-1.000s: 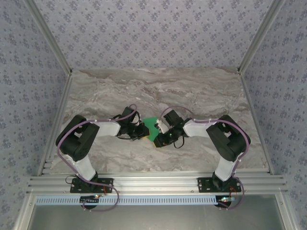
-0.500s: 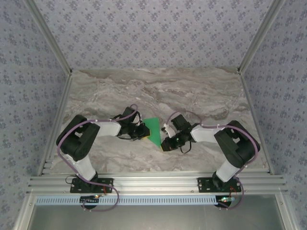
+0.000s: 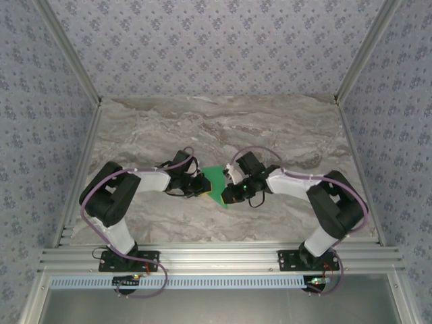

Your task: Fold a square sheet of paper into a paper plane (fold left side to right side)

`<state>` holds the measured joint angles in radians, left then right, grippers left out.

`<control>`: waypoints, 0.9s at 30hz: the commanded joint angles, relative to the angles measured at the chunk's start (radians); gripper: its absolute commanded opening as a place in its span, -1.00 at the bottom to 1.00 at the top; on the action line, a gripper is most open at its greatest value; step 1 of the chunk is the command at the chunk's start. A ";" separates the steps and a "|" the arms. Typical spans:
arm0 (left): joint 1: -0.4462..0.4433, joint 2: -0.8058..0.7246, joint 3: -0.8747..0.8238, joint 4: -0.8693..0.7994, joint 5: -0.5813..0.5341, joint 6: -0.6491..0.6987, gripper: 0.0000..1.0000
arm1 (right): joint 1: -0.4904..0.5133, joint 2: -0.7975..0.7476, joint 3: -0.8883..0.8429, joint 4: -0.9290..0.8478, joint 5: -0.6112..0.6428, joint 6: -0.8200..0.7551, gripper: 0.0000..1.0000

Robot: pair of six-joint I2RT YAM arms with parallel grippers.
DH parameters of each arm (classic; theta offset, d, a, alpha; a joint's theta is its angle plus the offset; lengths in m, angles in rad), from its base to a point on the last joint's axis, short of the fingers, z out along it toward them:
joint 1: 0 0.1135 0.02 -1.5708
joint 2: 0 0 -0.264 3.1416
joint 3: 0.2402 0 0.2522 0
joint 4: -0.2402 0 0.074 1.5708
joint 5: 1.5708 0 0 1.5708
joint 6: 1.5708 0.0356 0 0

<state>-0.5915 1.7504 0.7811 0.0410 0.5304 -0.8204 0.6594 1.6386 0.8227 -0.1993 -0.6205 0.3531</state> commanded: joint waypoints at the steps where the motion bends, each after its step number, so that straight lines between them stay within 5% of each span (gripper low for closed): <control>1: -0.005 0.041 -0.005 -0.089 -0.081 0.021 -0.74 | 0.004 0.072 0.020 0.020 0.033 0.065 -0.82; 19: -0.099 -0.131 0.019 -0.096 -0.048 0.004 -0.77 | -0.018 0.156 0.004 -0.126 0.193 0.044 -1.00; 27: -0.160 -0.075 0.026 -0.054 -0.053 -0.027 -0.79 | -0.017 0.160 0.006 -0.128 0.199 0.042 -1.00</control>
<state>-0.7341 1.6432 0.7845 -0.0227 0.4820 -0.8318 0.6540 1.7466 0.8501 -0.2287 -0.5716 0.4103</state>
